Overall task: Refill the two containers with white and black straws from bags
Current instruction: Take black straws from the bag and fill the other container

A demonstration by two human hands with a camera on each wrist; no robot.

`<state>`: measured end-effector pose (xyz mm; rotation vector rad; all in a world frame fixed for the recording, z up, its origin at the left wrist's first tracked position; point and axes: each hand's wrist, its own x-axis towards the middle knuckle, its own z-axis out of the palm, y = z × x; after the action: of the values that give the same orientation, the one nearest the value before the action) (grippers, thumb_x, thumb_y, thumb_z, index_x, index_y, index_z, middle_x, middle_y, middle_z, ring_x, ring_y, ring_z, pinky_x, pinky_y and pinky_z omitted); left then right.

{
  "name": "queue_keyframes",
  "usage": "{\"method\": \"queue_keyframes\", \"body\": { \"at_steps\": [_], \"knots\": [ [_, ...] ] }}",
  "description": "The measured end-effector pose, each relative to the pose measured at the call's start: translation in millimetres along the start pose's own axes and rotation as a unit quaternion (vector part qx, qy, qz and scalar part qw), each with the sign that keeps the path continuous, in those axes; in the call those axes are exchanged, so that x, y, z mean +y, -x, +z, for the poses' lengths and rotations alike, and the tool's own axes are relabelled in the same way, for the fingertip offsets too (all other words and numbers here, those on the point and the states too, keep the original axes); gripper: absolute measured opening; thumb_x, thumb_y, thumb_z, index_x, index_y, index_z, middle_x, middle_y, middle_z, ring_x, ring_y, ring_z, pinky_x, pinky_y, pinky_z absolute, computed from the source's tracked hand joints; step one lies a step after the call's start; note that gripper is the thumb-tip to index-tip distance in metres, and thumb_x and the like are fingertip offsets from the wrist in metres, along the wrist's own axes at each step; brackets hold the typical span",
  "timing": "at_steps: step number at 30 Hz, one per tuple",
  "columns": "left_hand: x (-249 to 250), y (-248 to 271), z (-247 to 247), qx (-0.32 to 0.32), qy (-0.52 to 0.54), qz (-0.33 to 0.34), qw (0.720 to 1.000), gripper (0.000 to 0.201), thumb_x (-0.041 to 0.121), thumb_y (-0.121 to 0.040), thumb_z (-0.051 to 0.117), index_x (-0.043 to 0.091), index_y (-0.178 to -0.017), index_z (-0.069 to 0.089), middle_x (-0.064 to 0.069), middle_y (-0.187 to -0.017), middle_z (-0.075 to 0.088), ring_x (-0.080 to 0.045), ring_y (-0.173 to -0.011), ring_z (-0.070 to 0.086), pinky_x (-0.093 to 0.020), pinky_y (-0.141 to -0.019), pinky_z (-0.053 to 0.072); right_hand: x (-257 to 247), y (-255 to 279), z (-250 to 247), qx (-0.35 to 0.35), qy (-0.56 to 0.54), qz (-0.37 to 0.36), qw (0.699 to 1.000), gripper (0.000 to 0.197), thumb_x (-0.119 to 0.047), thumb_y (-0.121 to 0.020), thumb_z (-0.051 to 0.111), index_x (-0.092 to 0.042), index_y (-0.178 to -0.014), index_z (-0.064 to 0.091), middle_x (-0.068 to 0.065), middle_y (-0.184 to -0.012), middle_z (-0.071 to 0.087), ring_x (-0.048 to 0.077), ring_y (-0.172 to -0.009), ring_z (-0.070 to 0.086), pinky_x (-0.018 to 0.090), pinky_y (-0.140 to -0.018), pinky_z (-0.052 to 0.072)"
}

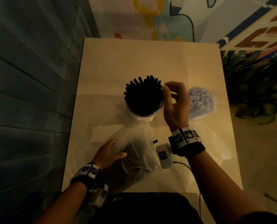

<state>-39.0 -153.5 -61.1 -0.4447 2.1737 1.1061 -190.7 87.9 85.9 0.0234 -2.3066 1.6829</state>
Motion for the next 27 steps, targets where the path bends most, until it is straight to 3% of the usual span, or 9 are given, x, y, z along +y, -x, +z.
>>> {"method": "queue_keyframes", "body": {
  "at_steps": [3,6,10,13,16,19,21,24,27],
  "knots": [
    [-1.0,-4.1,1.3,-0.03,-0.072,0.0,0.997,0.098,0.08,-0.05,0.07,0.029,-0.132,0.048,0.005,-0.128,0.059,-0.019,-0.114,0.058,-0.041,-0.099,0.048,18.2,29.5,-19.4,0.019,0.027,0.014,0.999,0.005,-0.014,-0.097,0.061,-0.014,-0.093,0.058,-0.007,-0.081,0.06,0.0,-0.07,0.056,0.016,-0.065,0.045],
    [3.6,-5.2,8.1,-0.036,-0.105,-0.002,0.994,0.098,0.081,-0.054,0.065,0.028,-0.135,0.048,0.0,-0.131,0.059,-0.023,-0.119,0.057,-0.043,-0.102,0.045,50.1,71.2,-36.1,-0.046,0.106,0.1,0.988,0.015,-0.021,-0.097,0.06,-0.015,-0.084,0.058,0.004,-0.069,0.058,0.021,-0.061,0.053,0.032,-0.057,0.043],
    [16.9,-3.1,18.9,-0.035,-0.101,-0.024,0.994,0.074,0.046,-0.082,0.073,0.008,-0.14,0.047,-0.01,-0.141,0.051,-0.029,-0.13,0.048,-0.031,-0.105,0.036,91.7,122.1,-41.5,-0.269,0.213,0.272,0.899,0.016,-0.019,-0.099,0.057,-0.018,-0.085,0.064,-0.001,-0.074,0.063,0.015,-0.066,0.059,0.032,-0.066,0.047],
    [15.6,-3.5,22.6,-0.036,-0.056,-0.028,0.997,0.06,0.04,-0.083,0.075,0.005,-0.128,0.057,-0.008,-0.127,0.059,-0.027,-0.122,0.054,-0.027,-0.096,0.04,106.7,143.8,-30.4,-0.373,0.224,0.348,0.83,0.01,-0.018,-0.093,0.062,-0.018,-0.091,0.072,-0.003,-0.086,0.066,0.011,-0.076,0.06,0.019,-0.069,0.041],
    [15.2,-1.7,25.1,-0.047,-0.024,-0.004,0.999,0.037,0.036,-0.085,0.073,0.009,-0.11,0.067,-0.002,-0.108,0.067,-0.022,-0.105,0.062,-0.03,-0.088,0.046,105.8,152.0,-11.2,-0.415,0.185,0.409,0.791,0.009,-0.019,-0.087,0.067,-0.021,-0.095,0.072,-0.002,-0.093,0.067,0.015,-0.089,0.062,0.024,-0.077,0.041],
    [17.9,3.6,23.8,-0.069,0.044,0.031,0.996,0.01,0.032,-0.089,0.07,0.03,-0.099,0.069,0.005,-0.103,0.072,-0.014,-0.102,0.066,-0.04,-0.094,0.051,102.2,153.8,4.6,-0.374,0.146,0.426,0.811,0.027,-0.02,-0.086,0.071,-0.017,-0.112,0.069,0.002,-0.097,0.07,0.019,-0.093,0.065,0.026,-0.076,0.044],
    [20.6,8.3,20.0,-0.071,0.067,0.045,0.994,0.012,0.032,-0.09,0.068,0.038,-0.1,0.066,0.012,-0.107,0.071,-0.008,-0.105,0.064,-0.035,-0.097,0.049,98.9,152.7,8.5,-0.343,0.131,0.429,0.825,0.032,-0.018,-0.087,0.07,-0.016,-0.118,0.064,0.003,-0.094,0.068,0.018,-0.089,0.063,0.025,-0.071,0.045],
    [25.4,14.6,15.9,-0.087,0.095,0.058,0.99,0.016,0.031,-0.09,0.067,0.043,-0.1,0.069,0.016,-0.105,0.073,-0.002,-0.104,0.065,-0.024,-0.092,0.05,91.6,148.7,8.8,-0.312,0.103,0.417,0.848,0.02,-0.021,-0.086,0.073,-0.014,-0.105,0.069,0.002,-0.091,0.069,0.015,-0.085,0.062,0.031,-0.075,0.048],
    [29.7,18.7,12.1,-0.094,0.116,0.066,0.987,0.018,0.028,-0.089,0.07,0.037,-0.105,0.068,0.014,-0.106,0.072,-0.002,-0.103,0.066,-0.022,-0.088,0.051,82.3,143.0,6.8,-0.322,0.096,0.389,0.858,0.019,-0.03,-0.084,0.074,-0.021,-0.1,0.07,-0.008,-0.086,0.068,-0.001,-0.075,0.058,0.02,-0.066,0.044]
  ]
}}
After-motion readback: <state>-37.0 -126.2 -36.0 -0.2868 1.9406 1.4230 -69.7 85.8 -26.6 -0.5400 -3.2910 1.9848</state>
